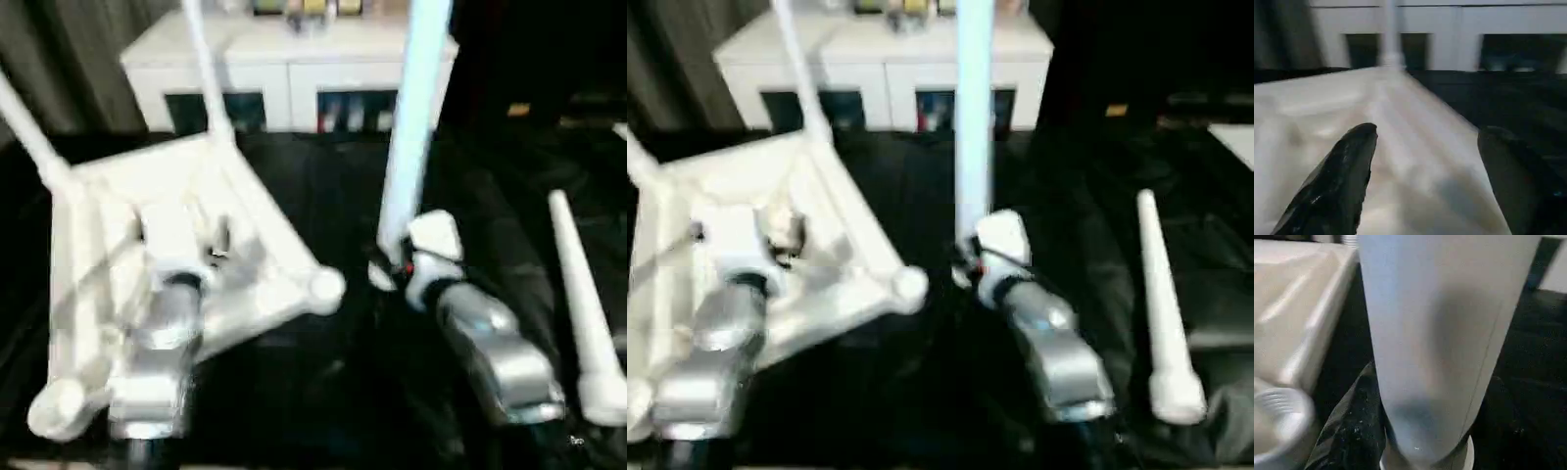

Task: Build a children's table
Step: Pick table leg

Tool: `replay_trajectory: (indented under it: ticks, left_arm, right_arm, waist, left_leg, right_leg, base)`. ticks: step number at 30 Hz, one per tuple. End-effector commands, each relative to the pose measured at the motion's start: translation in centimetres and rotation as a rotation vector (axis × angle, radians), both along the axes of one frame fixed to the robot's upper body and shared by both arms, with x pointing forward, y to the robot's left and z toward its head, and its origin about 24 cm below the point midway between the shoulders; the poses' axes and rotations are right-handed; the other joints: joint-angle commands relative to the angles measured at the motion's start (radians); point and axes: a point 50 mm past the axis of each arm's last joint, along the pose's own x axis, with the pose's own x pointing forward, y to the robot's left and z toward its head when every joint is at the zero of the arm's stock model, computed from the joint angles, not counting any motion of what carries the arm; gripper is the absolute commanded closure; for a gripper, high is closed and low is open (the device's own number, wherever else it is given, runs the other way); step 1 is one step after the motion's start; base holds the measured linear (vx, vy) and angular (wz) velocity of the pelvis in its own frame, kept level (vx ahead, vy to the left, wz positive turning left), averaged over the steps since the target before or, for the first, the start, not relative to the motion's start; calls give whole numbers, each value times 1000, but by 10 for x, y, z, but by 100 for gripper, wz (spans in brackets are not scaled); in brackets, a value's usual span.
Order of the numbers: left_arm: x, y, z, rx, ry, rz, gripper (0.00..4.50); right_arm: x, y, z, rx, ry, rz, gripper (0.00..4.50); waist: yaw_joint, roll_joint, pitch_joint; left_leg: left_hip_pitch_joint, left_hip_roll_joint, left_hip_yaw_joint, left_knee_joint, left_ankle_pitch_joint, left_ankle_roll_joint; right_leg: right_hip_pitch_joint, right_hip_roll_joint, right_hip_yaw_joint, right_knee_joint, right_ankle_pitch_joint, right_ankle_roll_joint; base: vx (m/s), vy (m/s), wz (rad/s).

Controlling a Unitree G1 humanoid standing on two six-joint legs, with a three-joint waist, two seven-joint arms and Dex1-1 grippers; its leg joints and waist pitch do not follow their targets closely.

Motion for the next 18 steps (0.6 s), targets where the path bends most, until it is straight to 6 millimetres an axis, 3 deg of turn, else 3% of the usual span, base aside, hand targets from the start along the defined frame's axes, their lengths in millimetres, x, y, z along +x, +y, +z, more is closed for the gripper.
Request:
replay_trajectory:
  ticks: [1, 2, 3, 4, 5, 6, 7, 9, 11, 12, 14, 15, 16, 18]
  left_arm:
    - [-7, -5, -1, -13, -2, -184, 80]
    - [-14, -12, -2, -20, -1, -338, 80]
    - [-22, -17, -3, -24, 3, -472, 80]
    - [-30, -20, -8, 22, 33, -603, 52]
    - [-35, -21, -13, 79, 66, -681, 52]
    - [-35, -21, -13, 79, 66, -681, 45]
    - [-39, -20, -17, 118, 100, -734, 39]
    - [-43, -20, -25, 181, 150, -817, 14]
    - [-42, -20, -30, 217, 181, -875, 3]
    - [-41, -20, -31, 227, 189, -889, 3]
    - [-35, -17, -34, 255, 214, -923, 3]
    - [-25, -13, -36, 303, 231, -908, 3]
    - [-23, -13, -36, 311, 231, -905, 3]
    - [-11, -13, -35, 324, 240, -910, 30]
  right_arm:
    - [1, 5, 5, 18, -20, 32, 261]
    - [1, 4, 6, 27, -22, 52, 261]
    - [1, 3, 7, 36, -24, 72, 261]
    - [0, 2, 8, 33, -25, 107, 261]
    - [-1, 0, 9, 24, -23, 134, 261]
    - [-1, 0, 9, 24, -23, 134, 261]
    - [-1, 0, 9, 21, -18, 158, 261]
    - [-2, -3, 9, 7, -10, 215, 261]
    - [-2, -6, 9, -15, -3, 266, 261]
    - [-2, -7, 9, -19, 0, 278, 261]
    - [-1, -9, 9, -31, 6, 309, 261]
    - [0, -10, 10, -37, 11, 333, 261]
    - [0, -10, 10, -38, 12, 339, 261]
    - [-1, -11, 10, -40, 20, 370, 261]
  waist:
    - [26, -1, -58]
    - [24, 16, -66]
    - [16, 28, -73]
    - [11, 28, -78]
    - [9, 26, -84]
    - [11, 28, -86]
    - [13, 31, -83]
    - [24, 28, -64]
    - [21, 27, -52]
    - [20, 24, -47]
    - [15, 20, -31]
    - [15, 13, -32]
    - [16, 14, -36]
    - [15, 17, -43]
  left_leg:
    - [-35, 59, -13, -92, 146, -21]
    - [-20, 71, -11, -114, 205, -35]
    - [-3, 97, -22, -114, 224, -19]
    - [12, 104, -25, -108, 257, -25]
    - [19, 102, -24, -98, 332, -30]
    - [19, 100, -21, -95, 352, -30]
    - [17, 98, -12, -95, 328, -36]
    - [12, 105, -3, -123, 37, -72]
    - [19, 112, 5, -144, -167, -116]
    - [20, 112, 8, -149, -221, -130]
    - [35, 108, 16, -163, -374, -175]
    - [42, 106, 19, -165, -393, -184]
    - [47, 107, 20, -164, -384, -187]
    - [32, 110, 19, -173, -283, -172]
  right_leg:
    - [88, -97, 49, -107, -28, -182]
    - [80, -79, 30, -91, 52, -179]
    - [51, -52, 19, -59, 194, -164]
    - [36, -45, 17, -48, 258, -171]
    - [30, -41, 17, -39, 373, -190]
    - [28, -39, 16, -37, 405, -194]
    - [22, -43, 16, -40, 407, -208]
    - [22, -57, 20, -63, 195, -232]
    - [23, -64, 25, -79, 22, -235]
    - [22, -66, 26, -85, -40, -230]
    - [13, -74, 33, -113, -302, -183]
    - [11, -81, 34, -125, -386, -152]
    - [10, -83, 35, -126, -395, -144]
    - [27, -83, 30, -121, -295, -143]
  base:
    - [0, 0, 0]
    - [58, 25, -8]
    - [58, 25, -8]
    - [81, 66, -3]
    - [44, 60, 2]
    - [44, 60, 2]
    - [-12, 52, 2]
    - [0, 0, 0]
    - [-65, 16, 4]
    - [-69, 12, 4]
    - [-70, 3, 1]
    - [-68, 0, 0]
    - [-68, -6, -1]
    - [-57, -3, -6]
